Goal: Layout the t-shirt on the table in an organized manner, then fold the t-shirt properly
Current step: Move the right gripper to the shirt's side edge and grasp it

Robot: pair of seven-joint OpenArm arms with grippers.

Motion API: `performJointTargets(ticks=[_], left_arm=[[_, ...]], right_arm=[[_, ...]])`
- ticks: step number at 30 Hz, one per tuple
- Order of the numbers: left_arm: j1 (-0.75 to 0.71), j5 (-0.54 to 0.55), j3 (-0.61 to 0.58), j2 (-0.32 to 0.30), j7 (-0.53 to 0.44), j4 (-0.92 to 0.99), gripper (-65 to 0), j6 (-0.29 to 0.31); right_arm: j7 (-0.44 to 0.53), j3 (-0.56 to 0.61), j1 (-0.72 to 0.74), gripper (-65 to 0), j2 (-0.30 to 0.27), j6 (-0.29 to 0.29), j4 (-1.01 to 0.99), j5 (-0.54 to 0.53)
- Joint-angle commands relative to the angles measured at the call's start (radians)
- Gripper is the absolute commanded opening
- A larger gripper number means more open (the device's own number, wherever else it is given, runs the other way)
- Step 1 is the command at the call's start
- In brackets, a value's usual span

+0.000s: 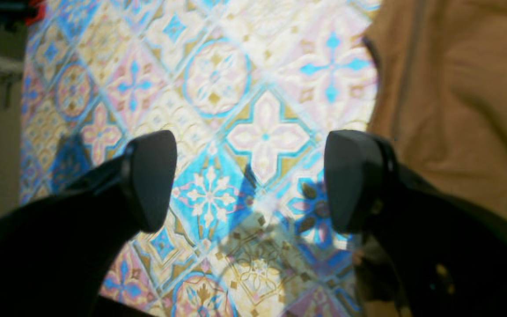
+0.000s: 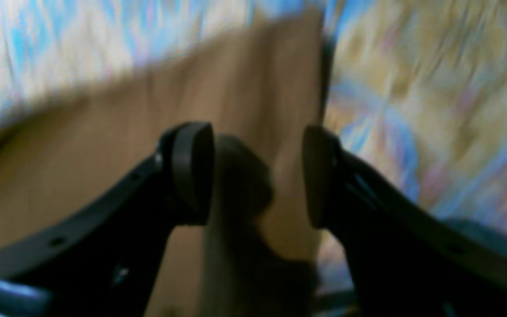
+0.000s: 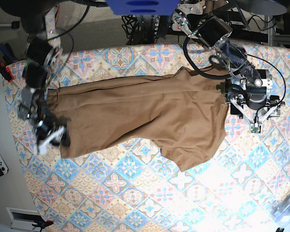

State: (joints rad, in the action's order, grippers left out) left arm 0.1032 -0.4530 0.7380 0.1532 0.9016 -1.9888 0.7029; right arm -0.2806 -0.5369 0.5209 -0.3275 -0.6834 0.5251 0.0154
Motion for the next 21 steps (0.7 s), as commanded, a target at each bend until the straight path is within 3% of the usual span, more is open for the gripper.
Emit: performJointTargets(ticks=[1,4,10,17,21], left_arm=[[0.016,0.009,-0.005,0.004,-0.019,-0.017,-14.5,-0.005],[0.017,0.009,-0.005,0.004,-0.019,-0.017,-14.5,-0.005],[0.020,0.009,-0.005,0.004,-0.019,-0.017,-14.5,-0.005],[0.022,0.009,-0.005,0.004,-0.019,-0.017,-14.5,-0.005],[0.022,0.009,-0.005,0.004,-0.019,-0.017,-14.5,-0.005]], right_arm=[[0.060,-0.002,0.052,-34.5,-0.023,-0.009,-0.027,-0.016],[0.145,-0.002,0.078,-34.5,-0.054,-0.009,-0.165,0.011],[0.280,-0.002,0.114,-34.5,-0.057,-0.005,-0.308,0.084],[0.289,-0.002,0.120,-34.5,-0.052,-0.005,-0.306,0.212],[0.287,-0.002,0.120,-34.5,-0.040,-0.005,-0.306,0.361]])
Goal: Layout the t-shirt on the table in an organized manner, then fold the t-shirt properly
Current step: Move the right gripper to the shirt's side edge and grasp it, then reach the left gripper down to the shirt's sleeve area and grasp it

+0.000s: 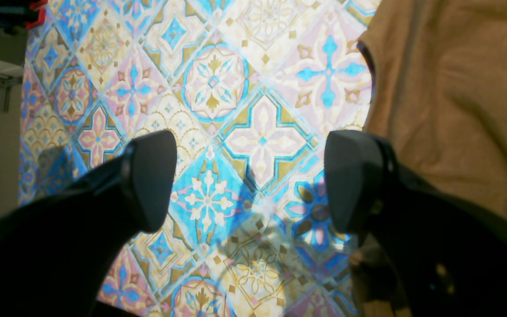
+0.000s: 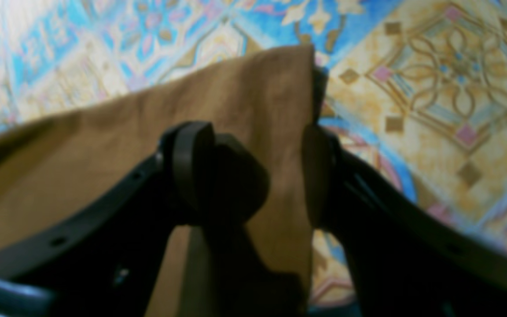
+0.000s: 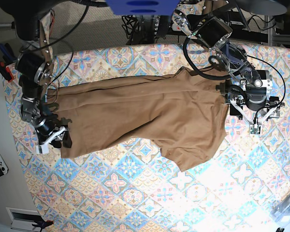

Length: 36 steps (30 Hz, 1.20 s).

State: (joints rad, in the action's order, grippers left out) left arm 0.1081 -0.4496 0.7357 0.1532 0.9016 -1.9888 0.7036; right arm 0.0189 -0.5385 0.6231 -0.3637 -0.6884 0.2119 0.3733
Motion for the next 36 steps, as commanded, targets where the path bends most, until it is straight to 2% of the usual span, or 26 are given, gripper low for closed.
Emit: performJointTargets(ticks=[1,5,9,14,16,19,20,32,36], left_arm=[[0.017,0.005,-0.003,0.004,-0.019,-0.017,-14.5,-0.005],[0.012,0.005,-0.003,0.004,-0.019,-0.017,-14.5,-0.005],[0.011,0.005,-0.001,0.004,-0.019,-0.017,-14.5,-0.005],[0.011,0.005,-0.001,0.004,-0.020,-0.017,-14.5,-0.005],[0.011,0.007,-0.001,0.004,-0.020,-0.017,-14.5,-0.005],[0.011,0.007,-0.001,0.004,-0.020,-0.017,-14.5,-0.005],[0.011,0.007,-0.001,0.004,-0.022,-0.017,-14.5,-0.005],[0.020,0.008,-0.009,0.004,-0.022,-0.017,-14.5,-0.005],[0.020,0.008,-0.009,0.004,-0.022,-0.016,-14.5,-0.005]], right_arm=[[-0.012,-0.002,0.017,-34.5,0.018,0.000,0.007,0.036],[-0.014,-0.001,0.016,-34.5,0.091,0.000,0.008,0.168],[-0.014,-0.007,0.016,-34.5,0.091,0.000,0.008,0.296],[-0.014,-0.009,0.014,-36.1,0.091,0.000,0.008,0.344],[-0.014,-0.009,0.014,-43.5,0.091,0.000,0.008,0.344],[-0.014,-0.009,0.014,-63.4,0.091,0.000,0.008,0.343],[-0.014,-0.009,0.013,-65.0,0.091,0.000,0.008,0.341],[-0.014,-0.018,0.010,-65.0,0.091,0.000,0.011,0.339],[-0.012,-0.107,-0.029,-65.0,0.091,0.000,0.114,0.343]])
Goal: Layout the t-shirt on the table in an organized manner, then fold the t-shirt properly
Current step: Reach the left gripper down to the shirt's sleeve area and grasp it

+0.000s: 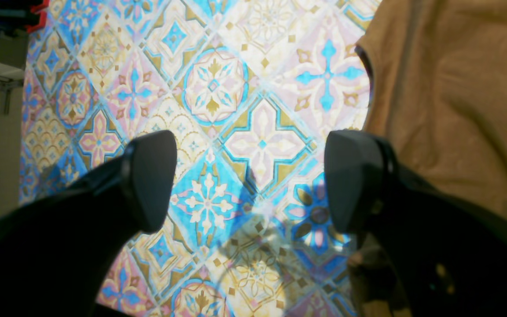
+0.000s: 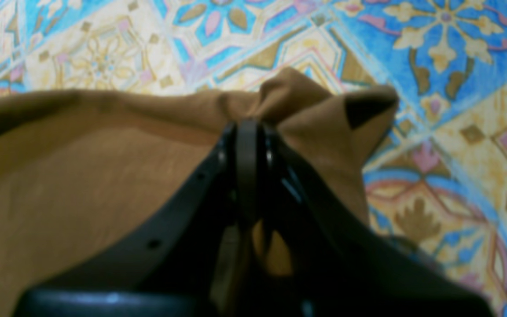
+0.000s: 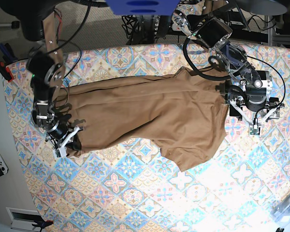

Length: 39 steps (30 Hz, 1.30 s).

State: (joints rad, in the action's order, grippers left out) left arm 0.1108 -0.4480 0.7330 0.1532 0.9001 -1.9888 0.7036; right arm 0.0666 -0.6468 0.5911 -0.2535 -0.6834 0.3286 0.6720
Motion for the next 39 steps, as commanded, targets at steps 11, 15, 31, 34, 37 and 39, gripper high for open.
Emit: performJointTargets(ticks=[11,15,31,34,37,39], left_arm=[[0.017,0.010,-0.008,0.004,-0.020,-0.016,-14.5,-0.005],[0.017,0.010,-0.008,0.004,-0.020,-0.016,-14.5,-0.005],[0.373,0.005,-0.198,-0.091,-0.022,0.426,-14.5,-0.005],[0.488,0.008,-0.203,-0.108,-0.023,0.599,-14.1,-0.005],[0.596,0.012,-0.203,-0.116,-0.046,0.799,-14.0,-0.005],[0.648,0.005,-0.203,-0.116,-0.123,0.951,-14.0,-0.005]], right_arm=[[-0.061,-0.038,-0.216,-65.0,0.095,-0.005,0.545,0.045],[-0.061,-0.035,-0.265,-65.0,0.128,-0.005,0.620,0.045],[-0.061,-0.040,-0.357,-65.0,0.193,-0.006,0.763,0.047],[-0.063,-0.040,-0.357,-65.0,0.193,-0.006,0.762,0.047],[-0.093,-0.037,-0.357,-65.0,0.193,-0.006,0.762,0.047],[-0.135,-0.035,-0.357,-65.0,0.193,-0.006,0.762,0.047]])
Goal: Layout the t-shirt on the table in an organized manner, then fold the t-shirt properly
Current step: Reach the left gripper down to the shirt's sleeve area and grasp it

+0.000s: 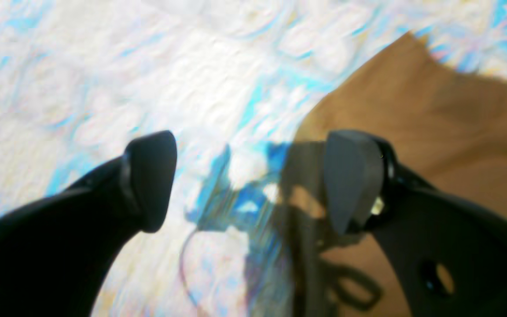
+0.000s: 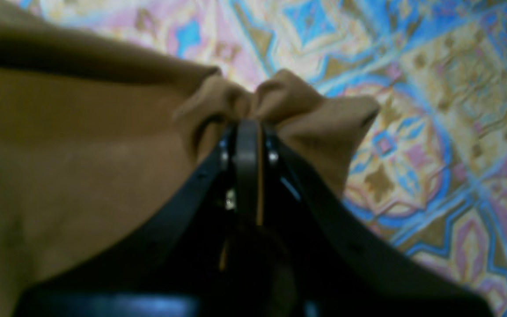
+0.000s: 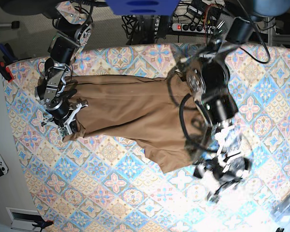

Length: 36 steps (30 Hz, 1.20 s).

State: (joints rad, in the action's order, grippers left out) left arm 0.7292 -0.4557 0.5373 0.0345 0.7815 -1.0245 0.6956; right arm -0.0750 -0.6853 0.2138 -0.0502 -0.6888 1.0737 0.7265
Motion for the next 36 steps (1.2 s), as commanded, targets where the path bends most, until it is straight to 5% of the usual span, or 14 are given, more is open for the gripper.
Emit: performJointTargets(ticks=[1,11,15,31,34,36], left_arm=[[0.046,0.013,-0.007,0.002,-0.046,0.049,-14.3,0.003],[0.080,0.019,-0.007,-0.060,-0.386,0.451,-14.5,0.003],[0.071,0.013,-0.007,-0.091,-0.474,0.477,-14.5,0.003],[0.007,-0.010,-0.107,-0.170,-0.563,0.635,-15.1,0.003],[-0.007,-0.005,-0.128,-0.170,-0.564,0.635,-23.5,0.003],[-0.007,0.001,-0.125,-0.170,-0.564,0.634,-35.2,0.003]], right_arm=[[-0.001,0.003,0.020,-65.0,-0.010,-0.001,0.016,-0.008],[-0.003,-0.001,0.020,-65.0,-0.010,-0.001,0.018,-0.008],[-0.003,-0.001,-0.011,-65.0,-0.010,-0.001,0.018,-0.008],[-0.003,0.005,-0.043,-65.0,0.016,-0.002,0.105,-0.008],[-0.003,0.003,-0.043,-65.0,0.017,-0.002,0.124,-0.008],[-0.003,0.003,-0.043,-65.0,0.017,-0.002,0.129,-0.008]])
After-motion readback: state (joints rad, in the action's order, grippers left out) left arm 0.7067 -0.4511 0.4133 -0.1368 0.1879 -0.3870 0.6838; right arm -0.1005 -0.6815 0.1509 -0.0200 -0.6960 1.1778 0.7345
